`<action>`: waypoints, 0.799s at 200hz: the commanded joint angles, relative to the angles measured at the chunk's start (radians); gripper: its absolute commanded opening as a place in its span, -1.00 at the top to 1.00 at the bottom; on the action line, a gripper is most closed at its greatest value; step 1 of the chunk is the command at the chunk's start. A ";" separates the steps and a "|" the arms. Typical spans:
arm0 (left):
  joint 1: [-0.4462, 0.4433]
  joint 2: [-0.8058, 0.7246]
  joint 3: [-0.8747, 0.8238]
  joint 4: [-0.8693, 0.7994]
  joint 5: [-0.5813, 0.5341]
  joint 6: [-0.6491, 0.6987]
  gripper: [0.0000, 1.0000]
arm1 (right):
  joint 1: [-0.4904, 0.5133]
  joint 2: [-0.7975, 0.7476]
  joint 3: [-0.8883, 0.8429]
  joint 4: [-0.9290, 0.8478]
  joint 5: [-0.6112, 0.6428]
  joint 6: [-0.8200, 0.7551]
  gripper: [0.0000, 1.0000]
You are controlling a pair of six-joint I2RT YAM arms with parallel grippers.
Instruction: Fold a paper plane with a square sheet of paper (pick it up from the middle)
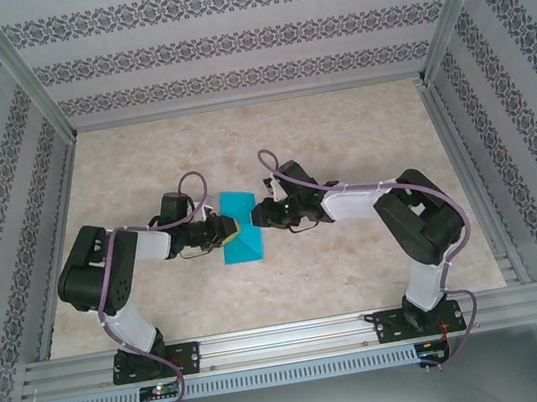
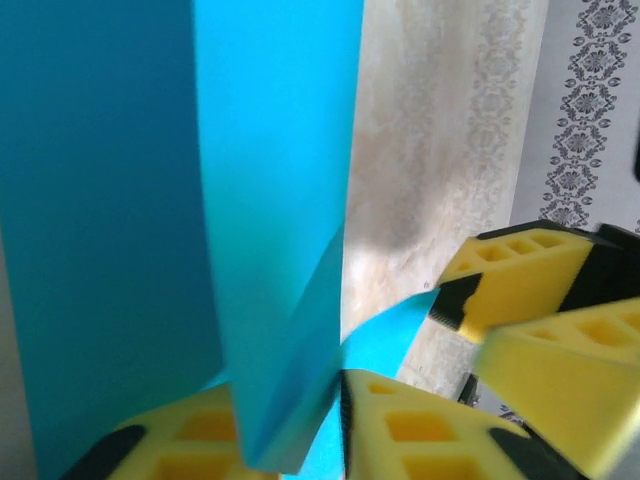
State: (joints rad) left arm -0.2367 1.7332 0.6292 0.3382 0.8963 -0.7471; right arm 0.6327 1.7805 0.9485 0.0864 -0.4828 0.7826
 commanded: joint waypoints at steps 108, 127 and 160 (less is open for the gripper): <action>-0.136 -0.350 0.426 -0.992 -0.606 0.335 0.83 | -0.131 -0.525 -0.092 -0.263 0.496 -0.056 -0.90; -0.150 -0.347 0.551 -1.171 -0.778 0.375 0.85 | -0.152 -0.558 -0.107 -0.267 0.531 -0.060 -0.95; -0.216 -0.234 0.729 -1.336 -1.093 0.398 0.87 | -0.191 -0.573 -0.130 -0.259 0.521 -0.076 -0.95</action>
State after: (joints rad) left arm -0.4015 1.4113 1.2598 -0.7235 0.1257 -0.4133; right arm 0.4622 1.2221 0.8452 -0.1482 -0.0109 0.7361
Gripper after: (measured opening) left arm 0.075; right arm 0.975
